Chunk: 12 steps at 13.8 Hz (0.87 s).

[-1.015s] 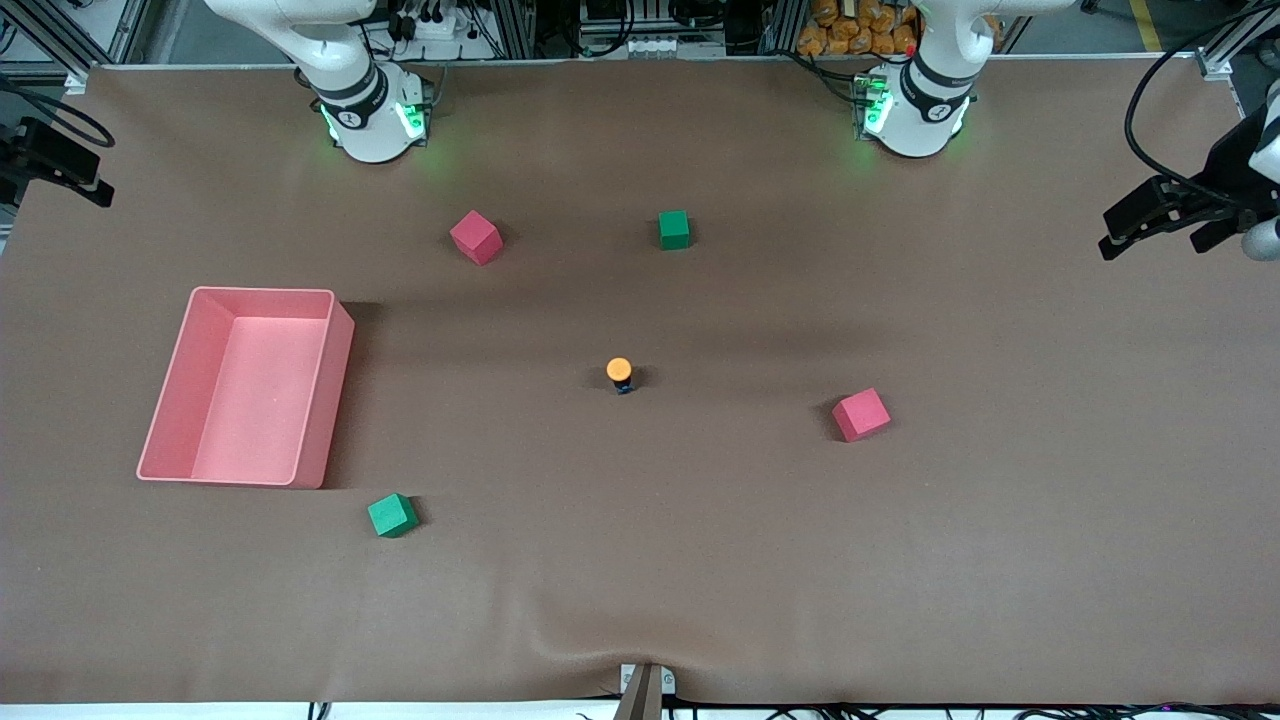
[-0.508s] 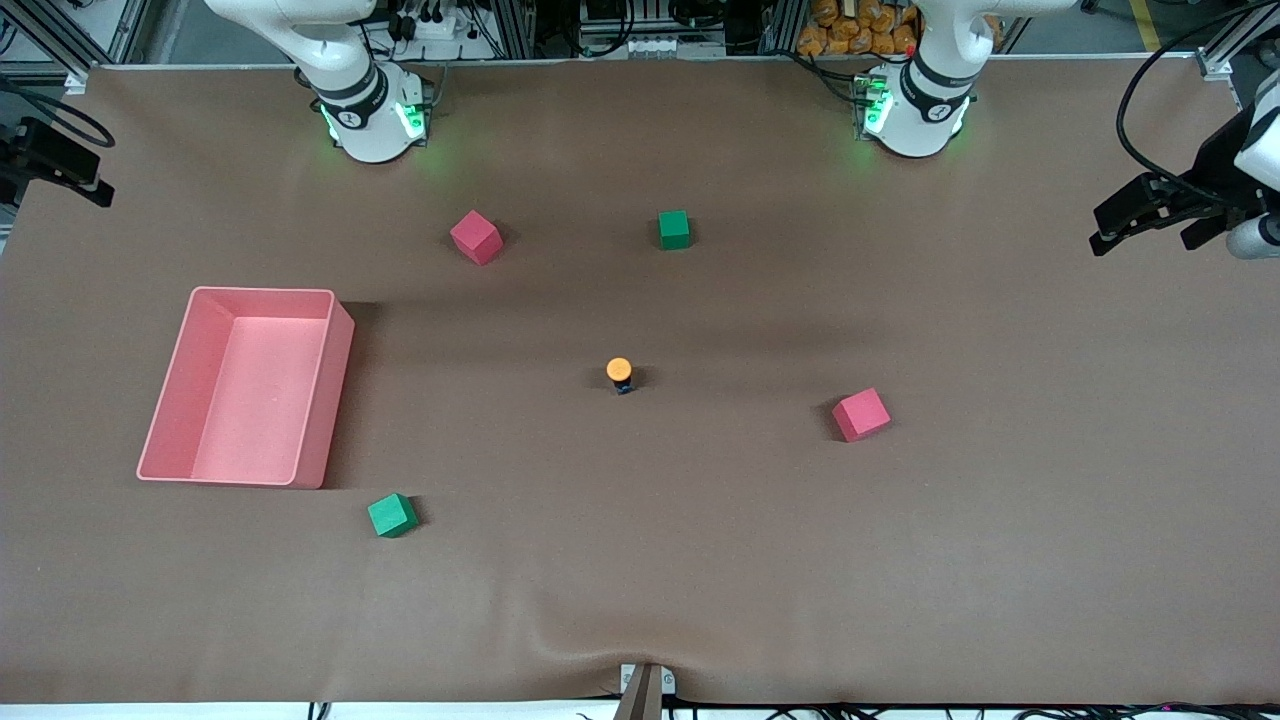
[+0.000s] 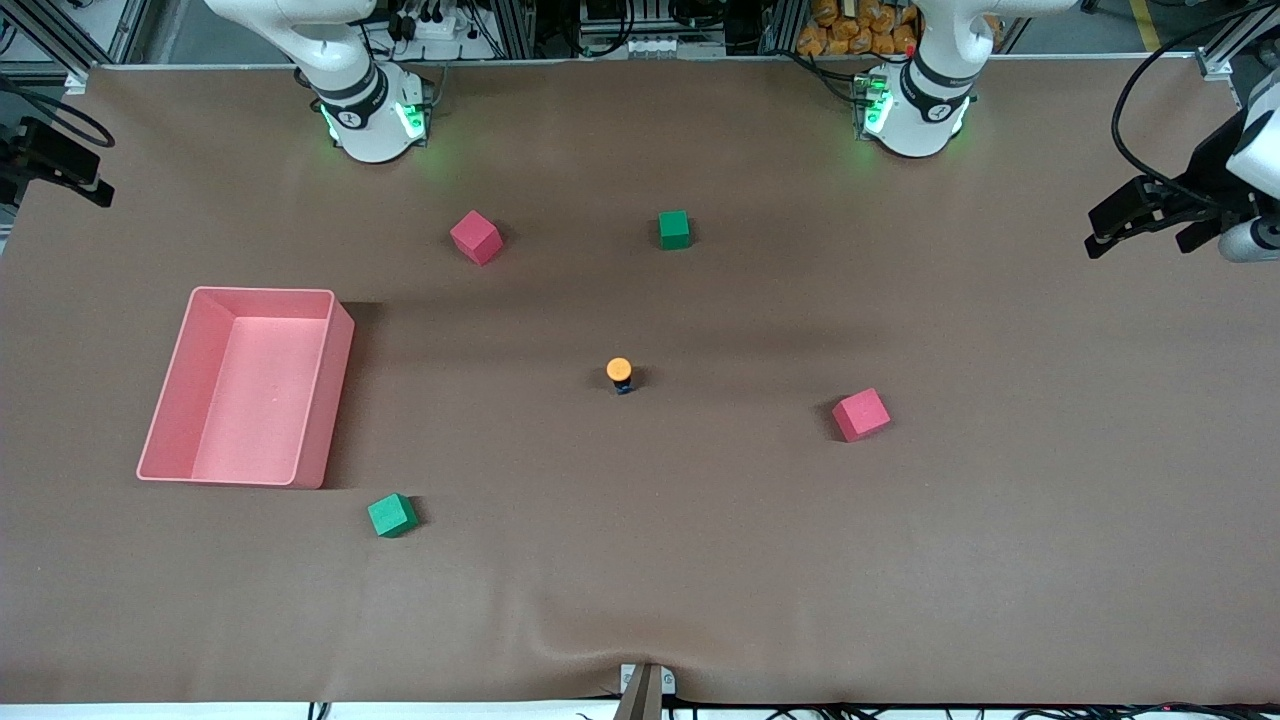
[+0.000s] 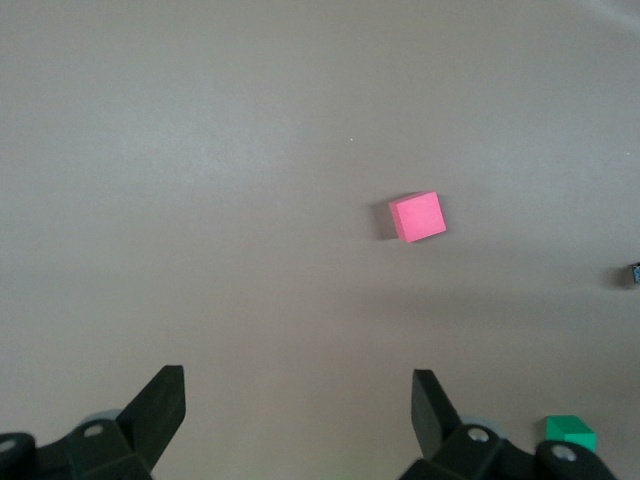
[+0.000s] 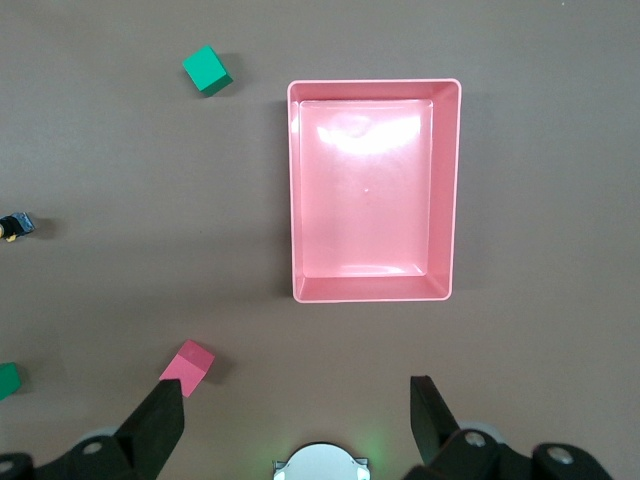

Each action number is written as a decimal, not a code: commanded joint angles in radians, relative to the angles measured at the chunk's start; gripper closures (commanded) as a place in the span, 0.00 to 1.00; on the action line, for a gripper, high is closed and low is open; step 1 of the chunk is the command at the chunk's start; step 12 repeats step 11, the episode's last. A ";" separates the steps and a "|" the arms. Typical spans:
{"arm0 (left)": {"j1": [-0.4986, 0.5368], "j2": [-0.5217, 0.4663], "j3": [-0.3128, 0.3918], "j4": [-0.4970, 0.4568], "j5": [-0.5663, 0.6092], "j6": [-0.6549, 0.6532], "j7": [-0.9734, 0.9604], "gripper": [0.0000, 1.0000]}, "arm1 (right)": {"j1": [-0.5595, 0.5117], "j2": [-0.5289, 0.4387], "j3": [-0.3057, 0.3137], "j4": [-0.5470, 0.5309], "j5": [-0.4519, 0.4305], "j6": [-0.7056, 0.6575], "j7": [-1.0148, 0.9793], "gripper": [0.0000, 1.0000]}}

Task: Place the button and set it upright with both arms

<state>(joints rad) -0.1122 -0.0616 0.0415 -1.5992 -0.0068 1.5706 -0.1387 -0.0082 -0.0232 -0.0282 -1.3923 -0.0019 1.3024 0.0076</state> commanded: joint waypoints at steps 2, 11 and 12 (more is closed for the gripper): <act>0.002 -0.007 0.004 -0.004 0.010 -0.026 0.019 0.00 | -0.001 0.005 0.004 0.018 -0.018 -0.009 -0.011 0.00; 0.005 -0.003 0.014 0.025 0.014 -0.043 0.034 0.00 | -0.003 0.003 0.004 0.018 -0.018 -0.009 -0.011 0.00; 0.005 -0.003 0.014 0.025 0.014 -0.043 0.034 0.00 | -0.003 0.003 0.004 0.018 -0.018 -0.009 -0.011 0.00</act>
